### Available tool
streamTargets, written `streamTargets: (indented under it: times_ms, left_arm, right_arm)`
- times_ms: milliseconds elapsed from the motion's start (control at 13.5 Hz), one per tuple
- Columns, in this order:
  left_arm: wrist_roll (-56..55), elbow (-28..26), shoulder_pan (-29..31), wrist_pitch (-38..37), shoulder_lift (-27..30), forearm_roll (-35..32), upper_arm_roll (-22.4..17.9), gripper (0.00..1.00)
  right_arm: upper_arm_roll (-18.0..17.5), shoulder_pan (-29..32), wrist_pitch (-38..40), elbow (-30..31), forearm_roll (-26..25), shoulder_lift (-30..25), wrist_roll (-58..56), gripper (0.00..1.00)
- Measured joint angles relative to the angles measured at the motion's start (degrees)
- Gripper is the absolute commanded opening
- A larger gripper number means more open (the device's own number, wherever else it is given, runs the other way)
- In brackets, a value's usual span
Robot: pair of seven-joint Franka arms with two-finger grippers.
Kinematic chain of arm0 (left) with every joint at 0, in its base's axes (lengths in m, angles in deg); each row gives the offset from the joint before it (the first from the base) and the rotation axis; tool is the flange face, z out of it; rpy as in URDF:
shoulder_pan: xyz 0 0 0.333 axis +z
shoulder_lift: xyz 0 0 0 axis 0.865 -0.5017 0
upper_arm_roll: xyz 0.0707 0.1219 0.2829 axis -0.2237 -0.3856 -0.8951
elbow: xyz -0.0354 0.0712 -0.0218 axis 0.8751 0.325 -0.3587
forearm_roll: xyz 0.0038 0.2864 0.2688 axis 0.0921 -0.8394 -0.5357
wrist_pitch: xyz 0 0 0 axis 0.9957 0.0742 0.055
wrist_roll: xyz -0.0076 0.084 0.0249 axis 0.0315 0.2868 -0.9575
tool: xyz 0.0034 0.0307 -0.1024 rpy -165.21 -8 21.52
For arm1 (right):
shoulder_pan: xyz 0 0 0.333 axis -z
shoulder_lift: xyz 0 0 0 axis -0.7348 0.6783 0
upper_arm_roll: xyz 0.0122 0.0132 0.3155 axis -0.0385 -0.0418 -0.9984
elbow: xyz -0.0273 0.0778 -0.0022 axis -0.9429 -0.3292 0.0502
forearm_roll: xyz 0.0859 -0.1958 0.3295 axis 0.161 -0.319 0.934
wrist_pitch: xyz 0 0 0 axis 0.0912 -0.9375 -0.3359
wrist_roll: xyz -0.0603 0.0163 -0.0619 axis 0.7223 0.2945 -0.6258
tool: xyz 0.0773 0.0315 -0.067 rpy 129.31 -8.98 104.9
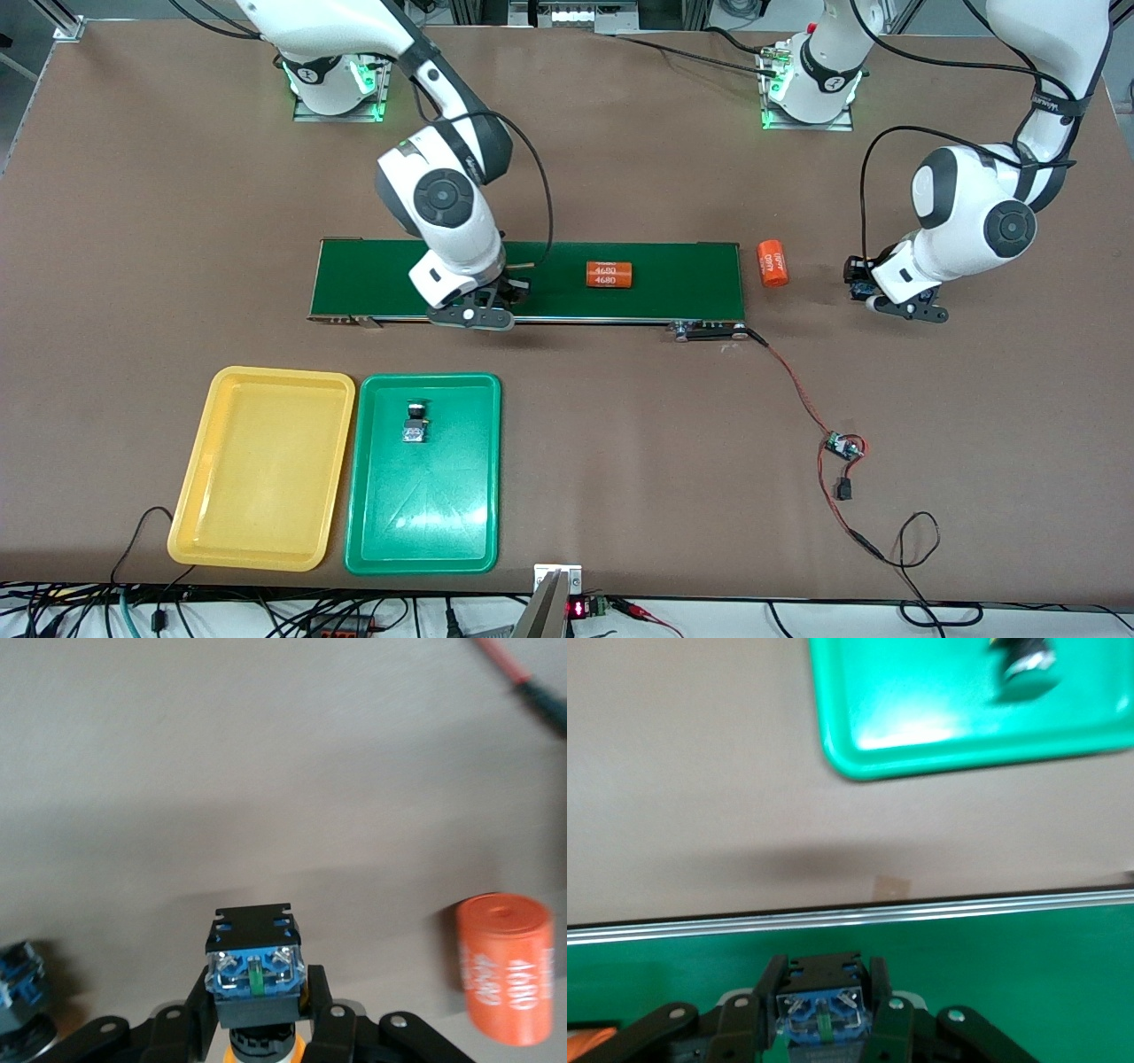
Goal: Sort buttons by color to trays
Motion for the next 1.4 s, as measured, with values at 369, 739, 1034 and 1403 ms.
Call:
streamTargets:
  times_ms: [369, 739, 1034, 1403]
  left_arm:
    - [-7.4, 7.5, -8.9, -2.4, 0.2, 1.4, 7.0, 0.0]
    - [-10.3, 14.3, -16.5, -3.9, -3.8, 8.3, 9.2, 0.01]
    - [-10.3, 16.0, -18.1, -3.8, -8.9, 9.9, 9.2, 0.14]
    - [-10.3, 16.6, -18.6, -3.8, -10.1, 9.9, 9.2, 1.0]
  right_arm:
    - [0.5, 5.0, 1.4, -5.2, -1.1, -0.5, -7.0, 0.0]
    - [0.6, 9.1, -7.5, -12.4, -2.2, 7.7, -11.6, 0.0]
    - [1.2, 9.1, -15.9, -13.7, -2.5, 13.5, -12.8, 0.0]
    - [2.9, 9.1, -22.6, -14.2, -2.5, 17.7, -14.8, 0.02]
